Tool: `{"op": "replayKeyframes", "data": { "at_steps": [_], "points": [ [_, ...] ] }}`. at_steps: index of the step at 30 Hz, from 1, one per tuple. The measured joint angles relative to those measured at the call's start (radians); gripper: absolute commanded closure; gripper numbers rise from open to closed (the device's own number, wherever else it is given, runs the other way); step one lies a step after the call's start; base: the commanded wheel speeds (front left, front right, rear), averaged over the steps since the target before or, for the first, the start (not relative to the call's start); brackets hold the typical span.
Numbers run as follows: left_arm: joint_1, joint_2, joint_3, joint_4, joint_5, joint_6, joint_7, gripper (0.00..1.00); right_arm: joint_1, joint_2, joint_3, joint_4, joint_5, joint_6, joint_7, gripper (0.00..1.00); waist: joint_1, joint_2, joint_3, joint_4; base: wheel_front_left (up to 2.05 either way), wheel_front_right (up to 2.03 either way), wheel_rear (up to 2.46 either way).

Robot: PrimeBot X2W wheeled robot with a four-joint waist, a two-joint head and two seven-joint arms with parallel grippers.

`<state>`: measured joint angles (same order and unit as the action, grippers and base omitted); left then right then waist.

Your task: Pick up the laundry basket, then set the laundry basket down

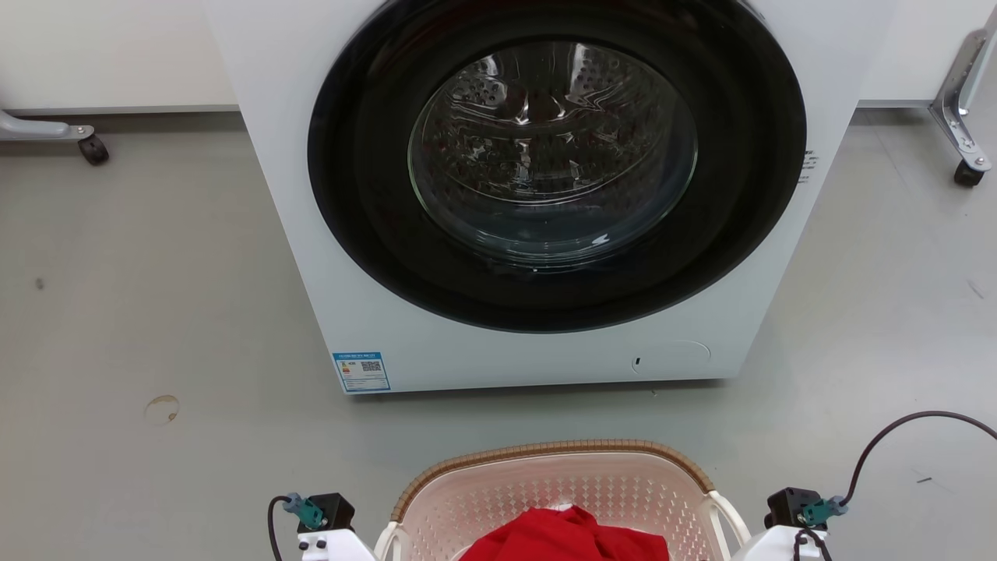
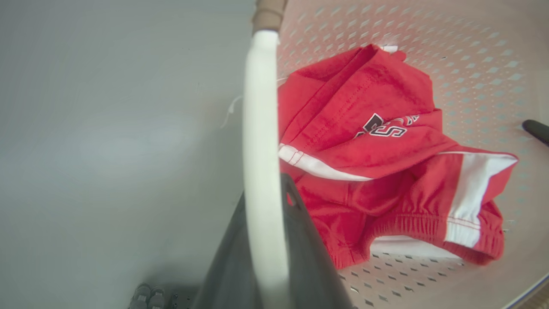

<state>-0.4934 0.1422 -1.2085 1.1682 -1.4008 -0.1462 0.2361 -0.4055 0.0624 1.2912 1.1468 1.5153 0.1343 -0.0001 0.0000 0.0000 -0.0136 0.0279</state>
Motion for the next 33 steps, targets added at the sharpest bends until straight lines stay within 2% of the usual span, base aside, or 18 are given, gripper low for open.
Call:
{"op": "replayKeyframes", "data": {
  "at_steps": [33],
  "points": [
    [0.0,0.0,-0.007,0.004,-0.003,0.0,0.0,1.0,0.001,0.002,0.001,0.001,-0.001,0.0,0.0,1.0,0.0,0.0,0.002,0.008,0.0,0.0,0.0]
  ]
}}
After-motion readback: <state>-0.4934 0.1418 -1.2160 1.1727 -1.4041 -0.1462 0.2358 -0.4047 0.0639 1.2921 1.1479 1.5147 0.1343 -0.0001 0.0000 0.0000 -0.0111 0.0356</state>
